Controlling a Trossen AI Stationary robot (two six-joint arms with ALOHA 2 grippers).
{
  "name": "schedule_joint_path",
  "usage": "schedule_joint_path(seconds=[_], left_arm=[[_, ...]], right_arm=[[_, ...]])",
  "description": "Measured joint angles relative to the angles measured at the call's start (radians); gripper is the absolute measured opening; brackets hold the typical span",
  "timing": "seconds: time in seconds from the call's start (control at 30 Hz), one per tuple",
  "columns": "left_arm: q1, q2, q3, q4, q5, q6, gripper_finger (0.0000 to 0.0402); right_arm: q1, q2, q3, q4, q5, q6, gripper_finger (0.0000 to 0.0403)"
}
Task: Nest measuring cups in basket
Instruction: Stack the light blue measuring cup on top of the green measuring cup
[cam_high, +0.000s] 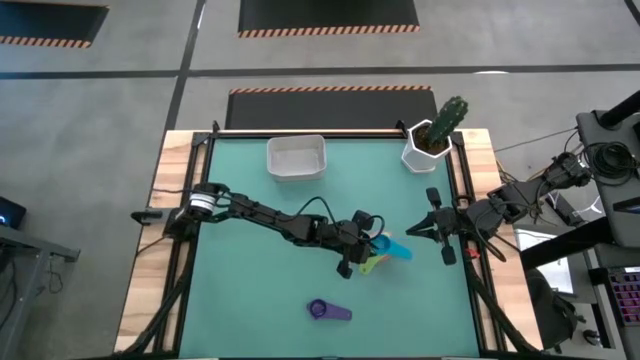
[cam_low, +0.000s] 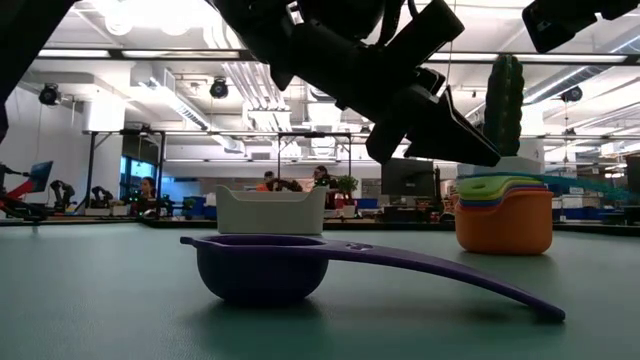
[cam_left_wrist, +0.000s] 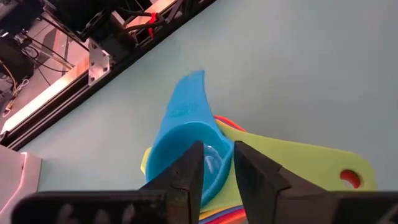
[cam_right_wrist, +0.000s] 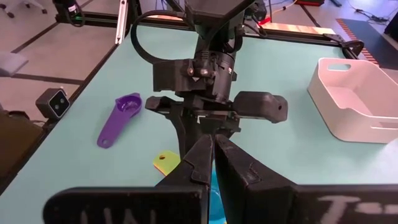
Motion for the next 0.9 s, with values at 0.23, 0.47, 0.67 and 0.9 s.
schedule_joint_path(seconds=[0.23, 0.47, 0.67, 0.9], left_arm=[[0.000, 0.000, 0.000, -0.003, -0.004, -0.023, 0.0076], [-0.002, -0.018, 0.000, -0.024, -0.063, -0.030, 0.0076], [-0.005, -0.063, 0.000, -0.077, -0.064, -0.044, 0.0076], [-0.039, -0.165, -0.003, -0.263, -0.072, -0.162, 0.0076]], right_arm=[[0.000, 0.000, 0.000, -0.001, 0.000, 0.000, 0.0009], [0.000, 0.000, 0.000, -0.001, 0.000, 0.000, 0.0009], [0.000, 0.000, 0.000, -0.001, 0.000, 0.007, 0.0009], [0.000, 0.000, 0.000, -0.001, 0.018, 0.027, 0.0009]])
